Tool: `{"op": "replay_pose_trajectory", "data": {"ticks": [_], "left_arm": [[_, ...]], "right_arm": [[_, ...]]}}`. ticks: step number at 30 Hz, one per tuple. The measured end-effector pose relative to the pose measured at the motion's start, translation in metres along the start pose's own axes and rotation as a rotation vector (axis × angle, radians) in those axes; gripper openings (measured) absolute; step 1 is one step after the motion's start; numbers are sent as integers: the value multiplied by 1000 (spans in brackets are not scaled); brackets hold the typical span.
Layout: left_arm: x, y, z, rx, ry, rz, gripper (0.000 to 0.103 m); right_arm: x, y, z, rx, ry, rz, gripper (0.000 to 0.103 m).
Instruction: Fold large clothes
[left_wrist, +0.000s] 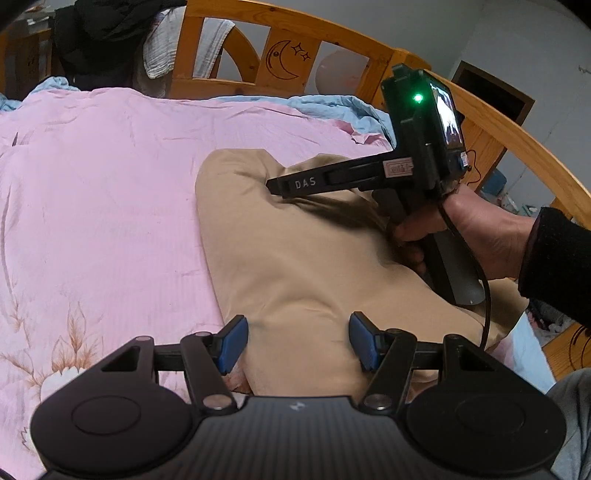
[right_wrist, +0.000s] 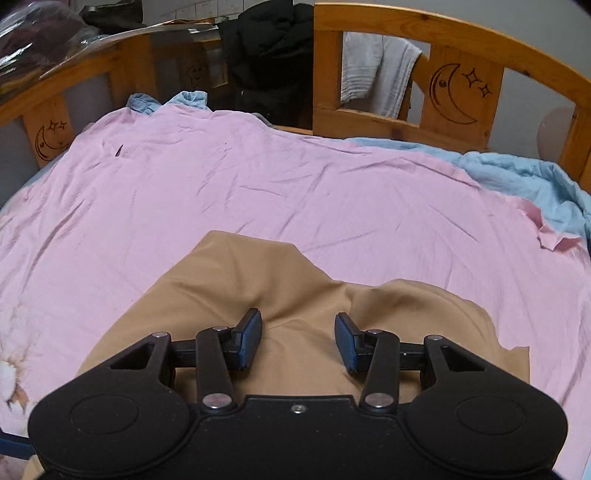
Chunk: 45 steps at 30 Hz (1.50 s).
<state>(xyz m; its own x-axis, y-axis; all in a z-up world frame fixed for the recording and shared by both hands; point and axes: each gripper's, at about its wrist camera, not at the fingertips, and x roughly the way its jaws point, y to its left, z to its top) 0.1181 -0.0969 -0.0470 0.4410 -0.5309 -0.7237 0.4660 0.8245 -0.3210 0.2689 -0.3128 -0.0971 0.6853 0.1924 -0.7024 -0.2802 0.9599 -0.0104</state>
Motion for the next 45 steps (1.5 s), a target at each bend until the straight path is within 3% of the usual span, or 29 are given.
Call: {"op": "replay_pose_trajectory", "data": {"ticks": [4, 8, 10, 15, 19, 25, 28, 31, 33, 34, 36, 38, 39, 45], "left_arm": [[0, -2, 1, 18, 3, 11, 65], [-2, -2, 3, 23, 16, 9, 65], [-4, -3, 6, 29, 23, 11, 65], [-7, -4, 7, 14, 39, 10, 65], [-4, -11, 4, 59, 42, 46, 64], [2, -23, -2, 152, 42, 97, 64], [-3, -21, 1, 143, 34, 89, 65], [-12, -13, 7, 91, 23, 40, 65], [-15, -5, 7, 52, 24, -9, 72], [-14, -1, 7, 28, 33, -40, 72], [-9, 7, 6, -22, 54, -50, 73], [-5, 12, 4, -41, 68, -54, 75], [-4, 13, 4, -38, 71, -49, 76], [1, 7, 4, 2, 83, -4, 76]], "right_arm": [[-8, 6, 2, -45, -27, -41, 46], [-53, -3, -4, -23, -48, -20, 48], [-79, -10, -15, -8, -26, 24, 53], [-124, -16, -49, 5, 67, 72, 53], [-127, -10, -82, -42, 133, 20, 54], [-117, -18, -122, 129, 100, -7, 53], [-127, -16, -120, 131, 101, -27, 52], [-155, -20, -118, 168, 17, -31, 55], [-179, -32, -119, 250, -83, -71, 64], [-190, -41, -120, 329, -127, -102, 71], [-201, -68, -125, 525, -170, -102, 73], [-201, -97, -133, 722, -142, -71, 72], [-200, -106, -137, 761, -127, -55, 72], [-168, -105, -144, 655, 68, -31, 72]]}}
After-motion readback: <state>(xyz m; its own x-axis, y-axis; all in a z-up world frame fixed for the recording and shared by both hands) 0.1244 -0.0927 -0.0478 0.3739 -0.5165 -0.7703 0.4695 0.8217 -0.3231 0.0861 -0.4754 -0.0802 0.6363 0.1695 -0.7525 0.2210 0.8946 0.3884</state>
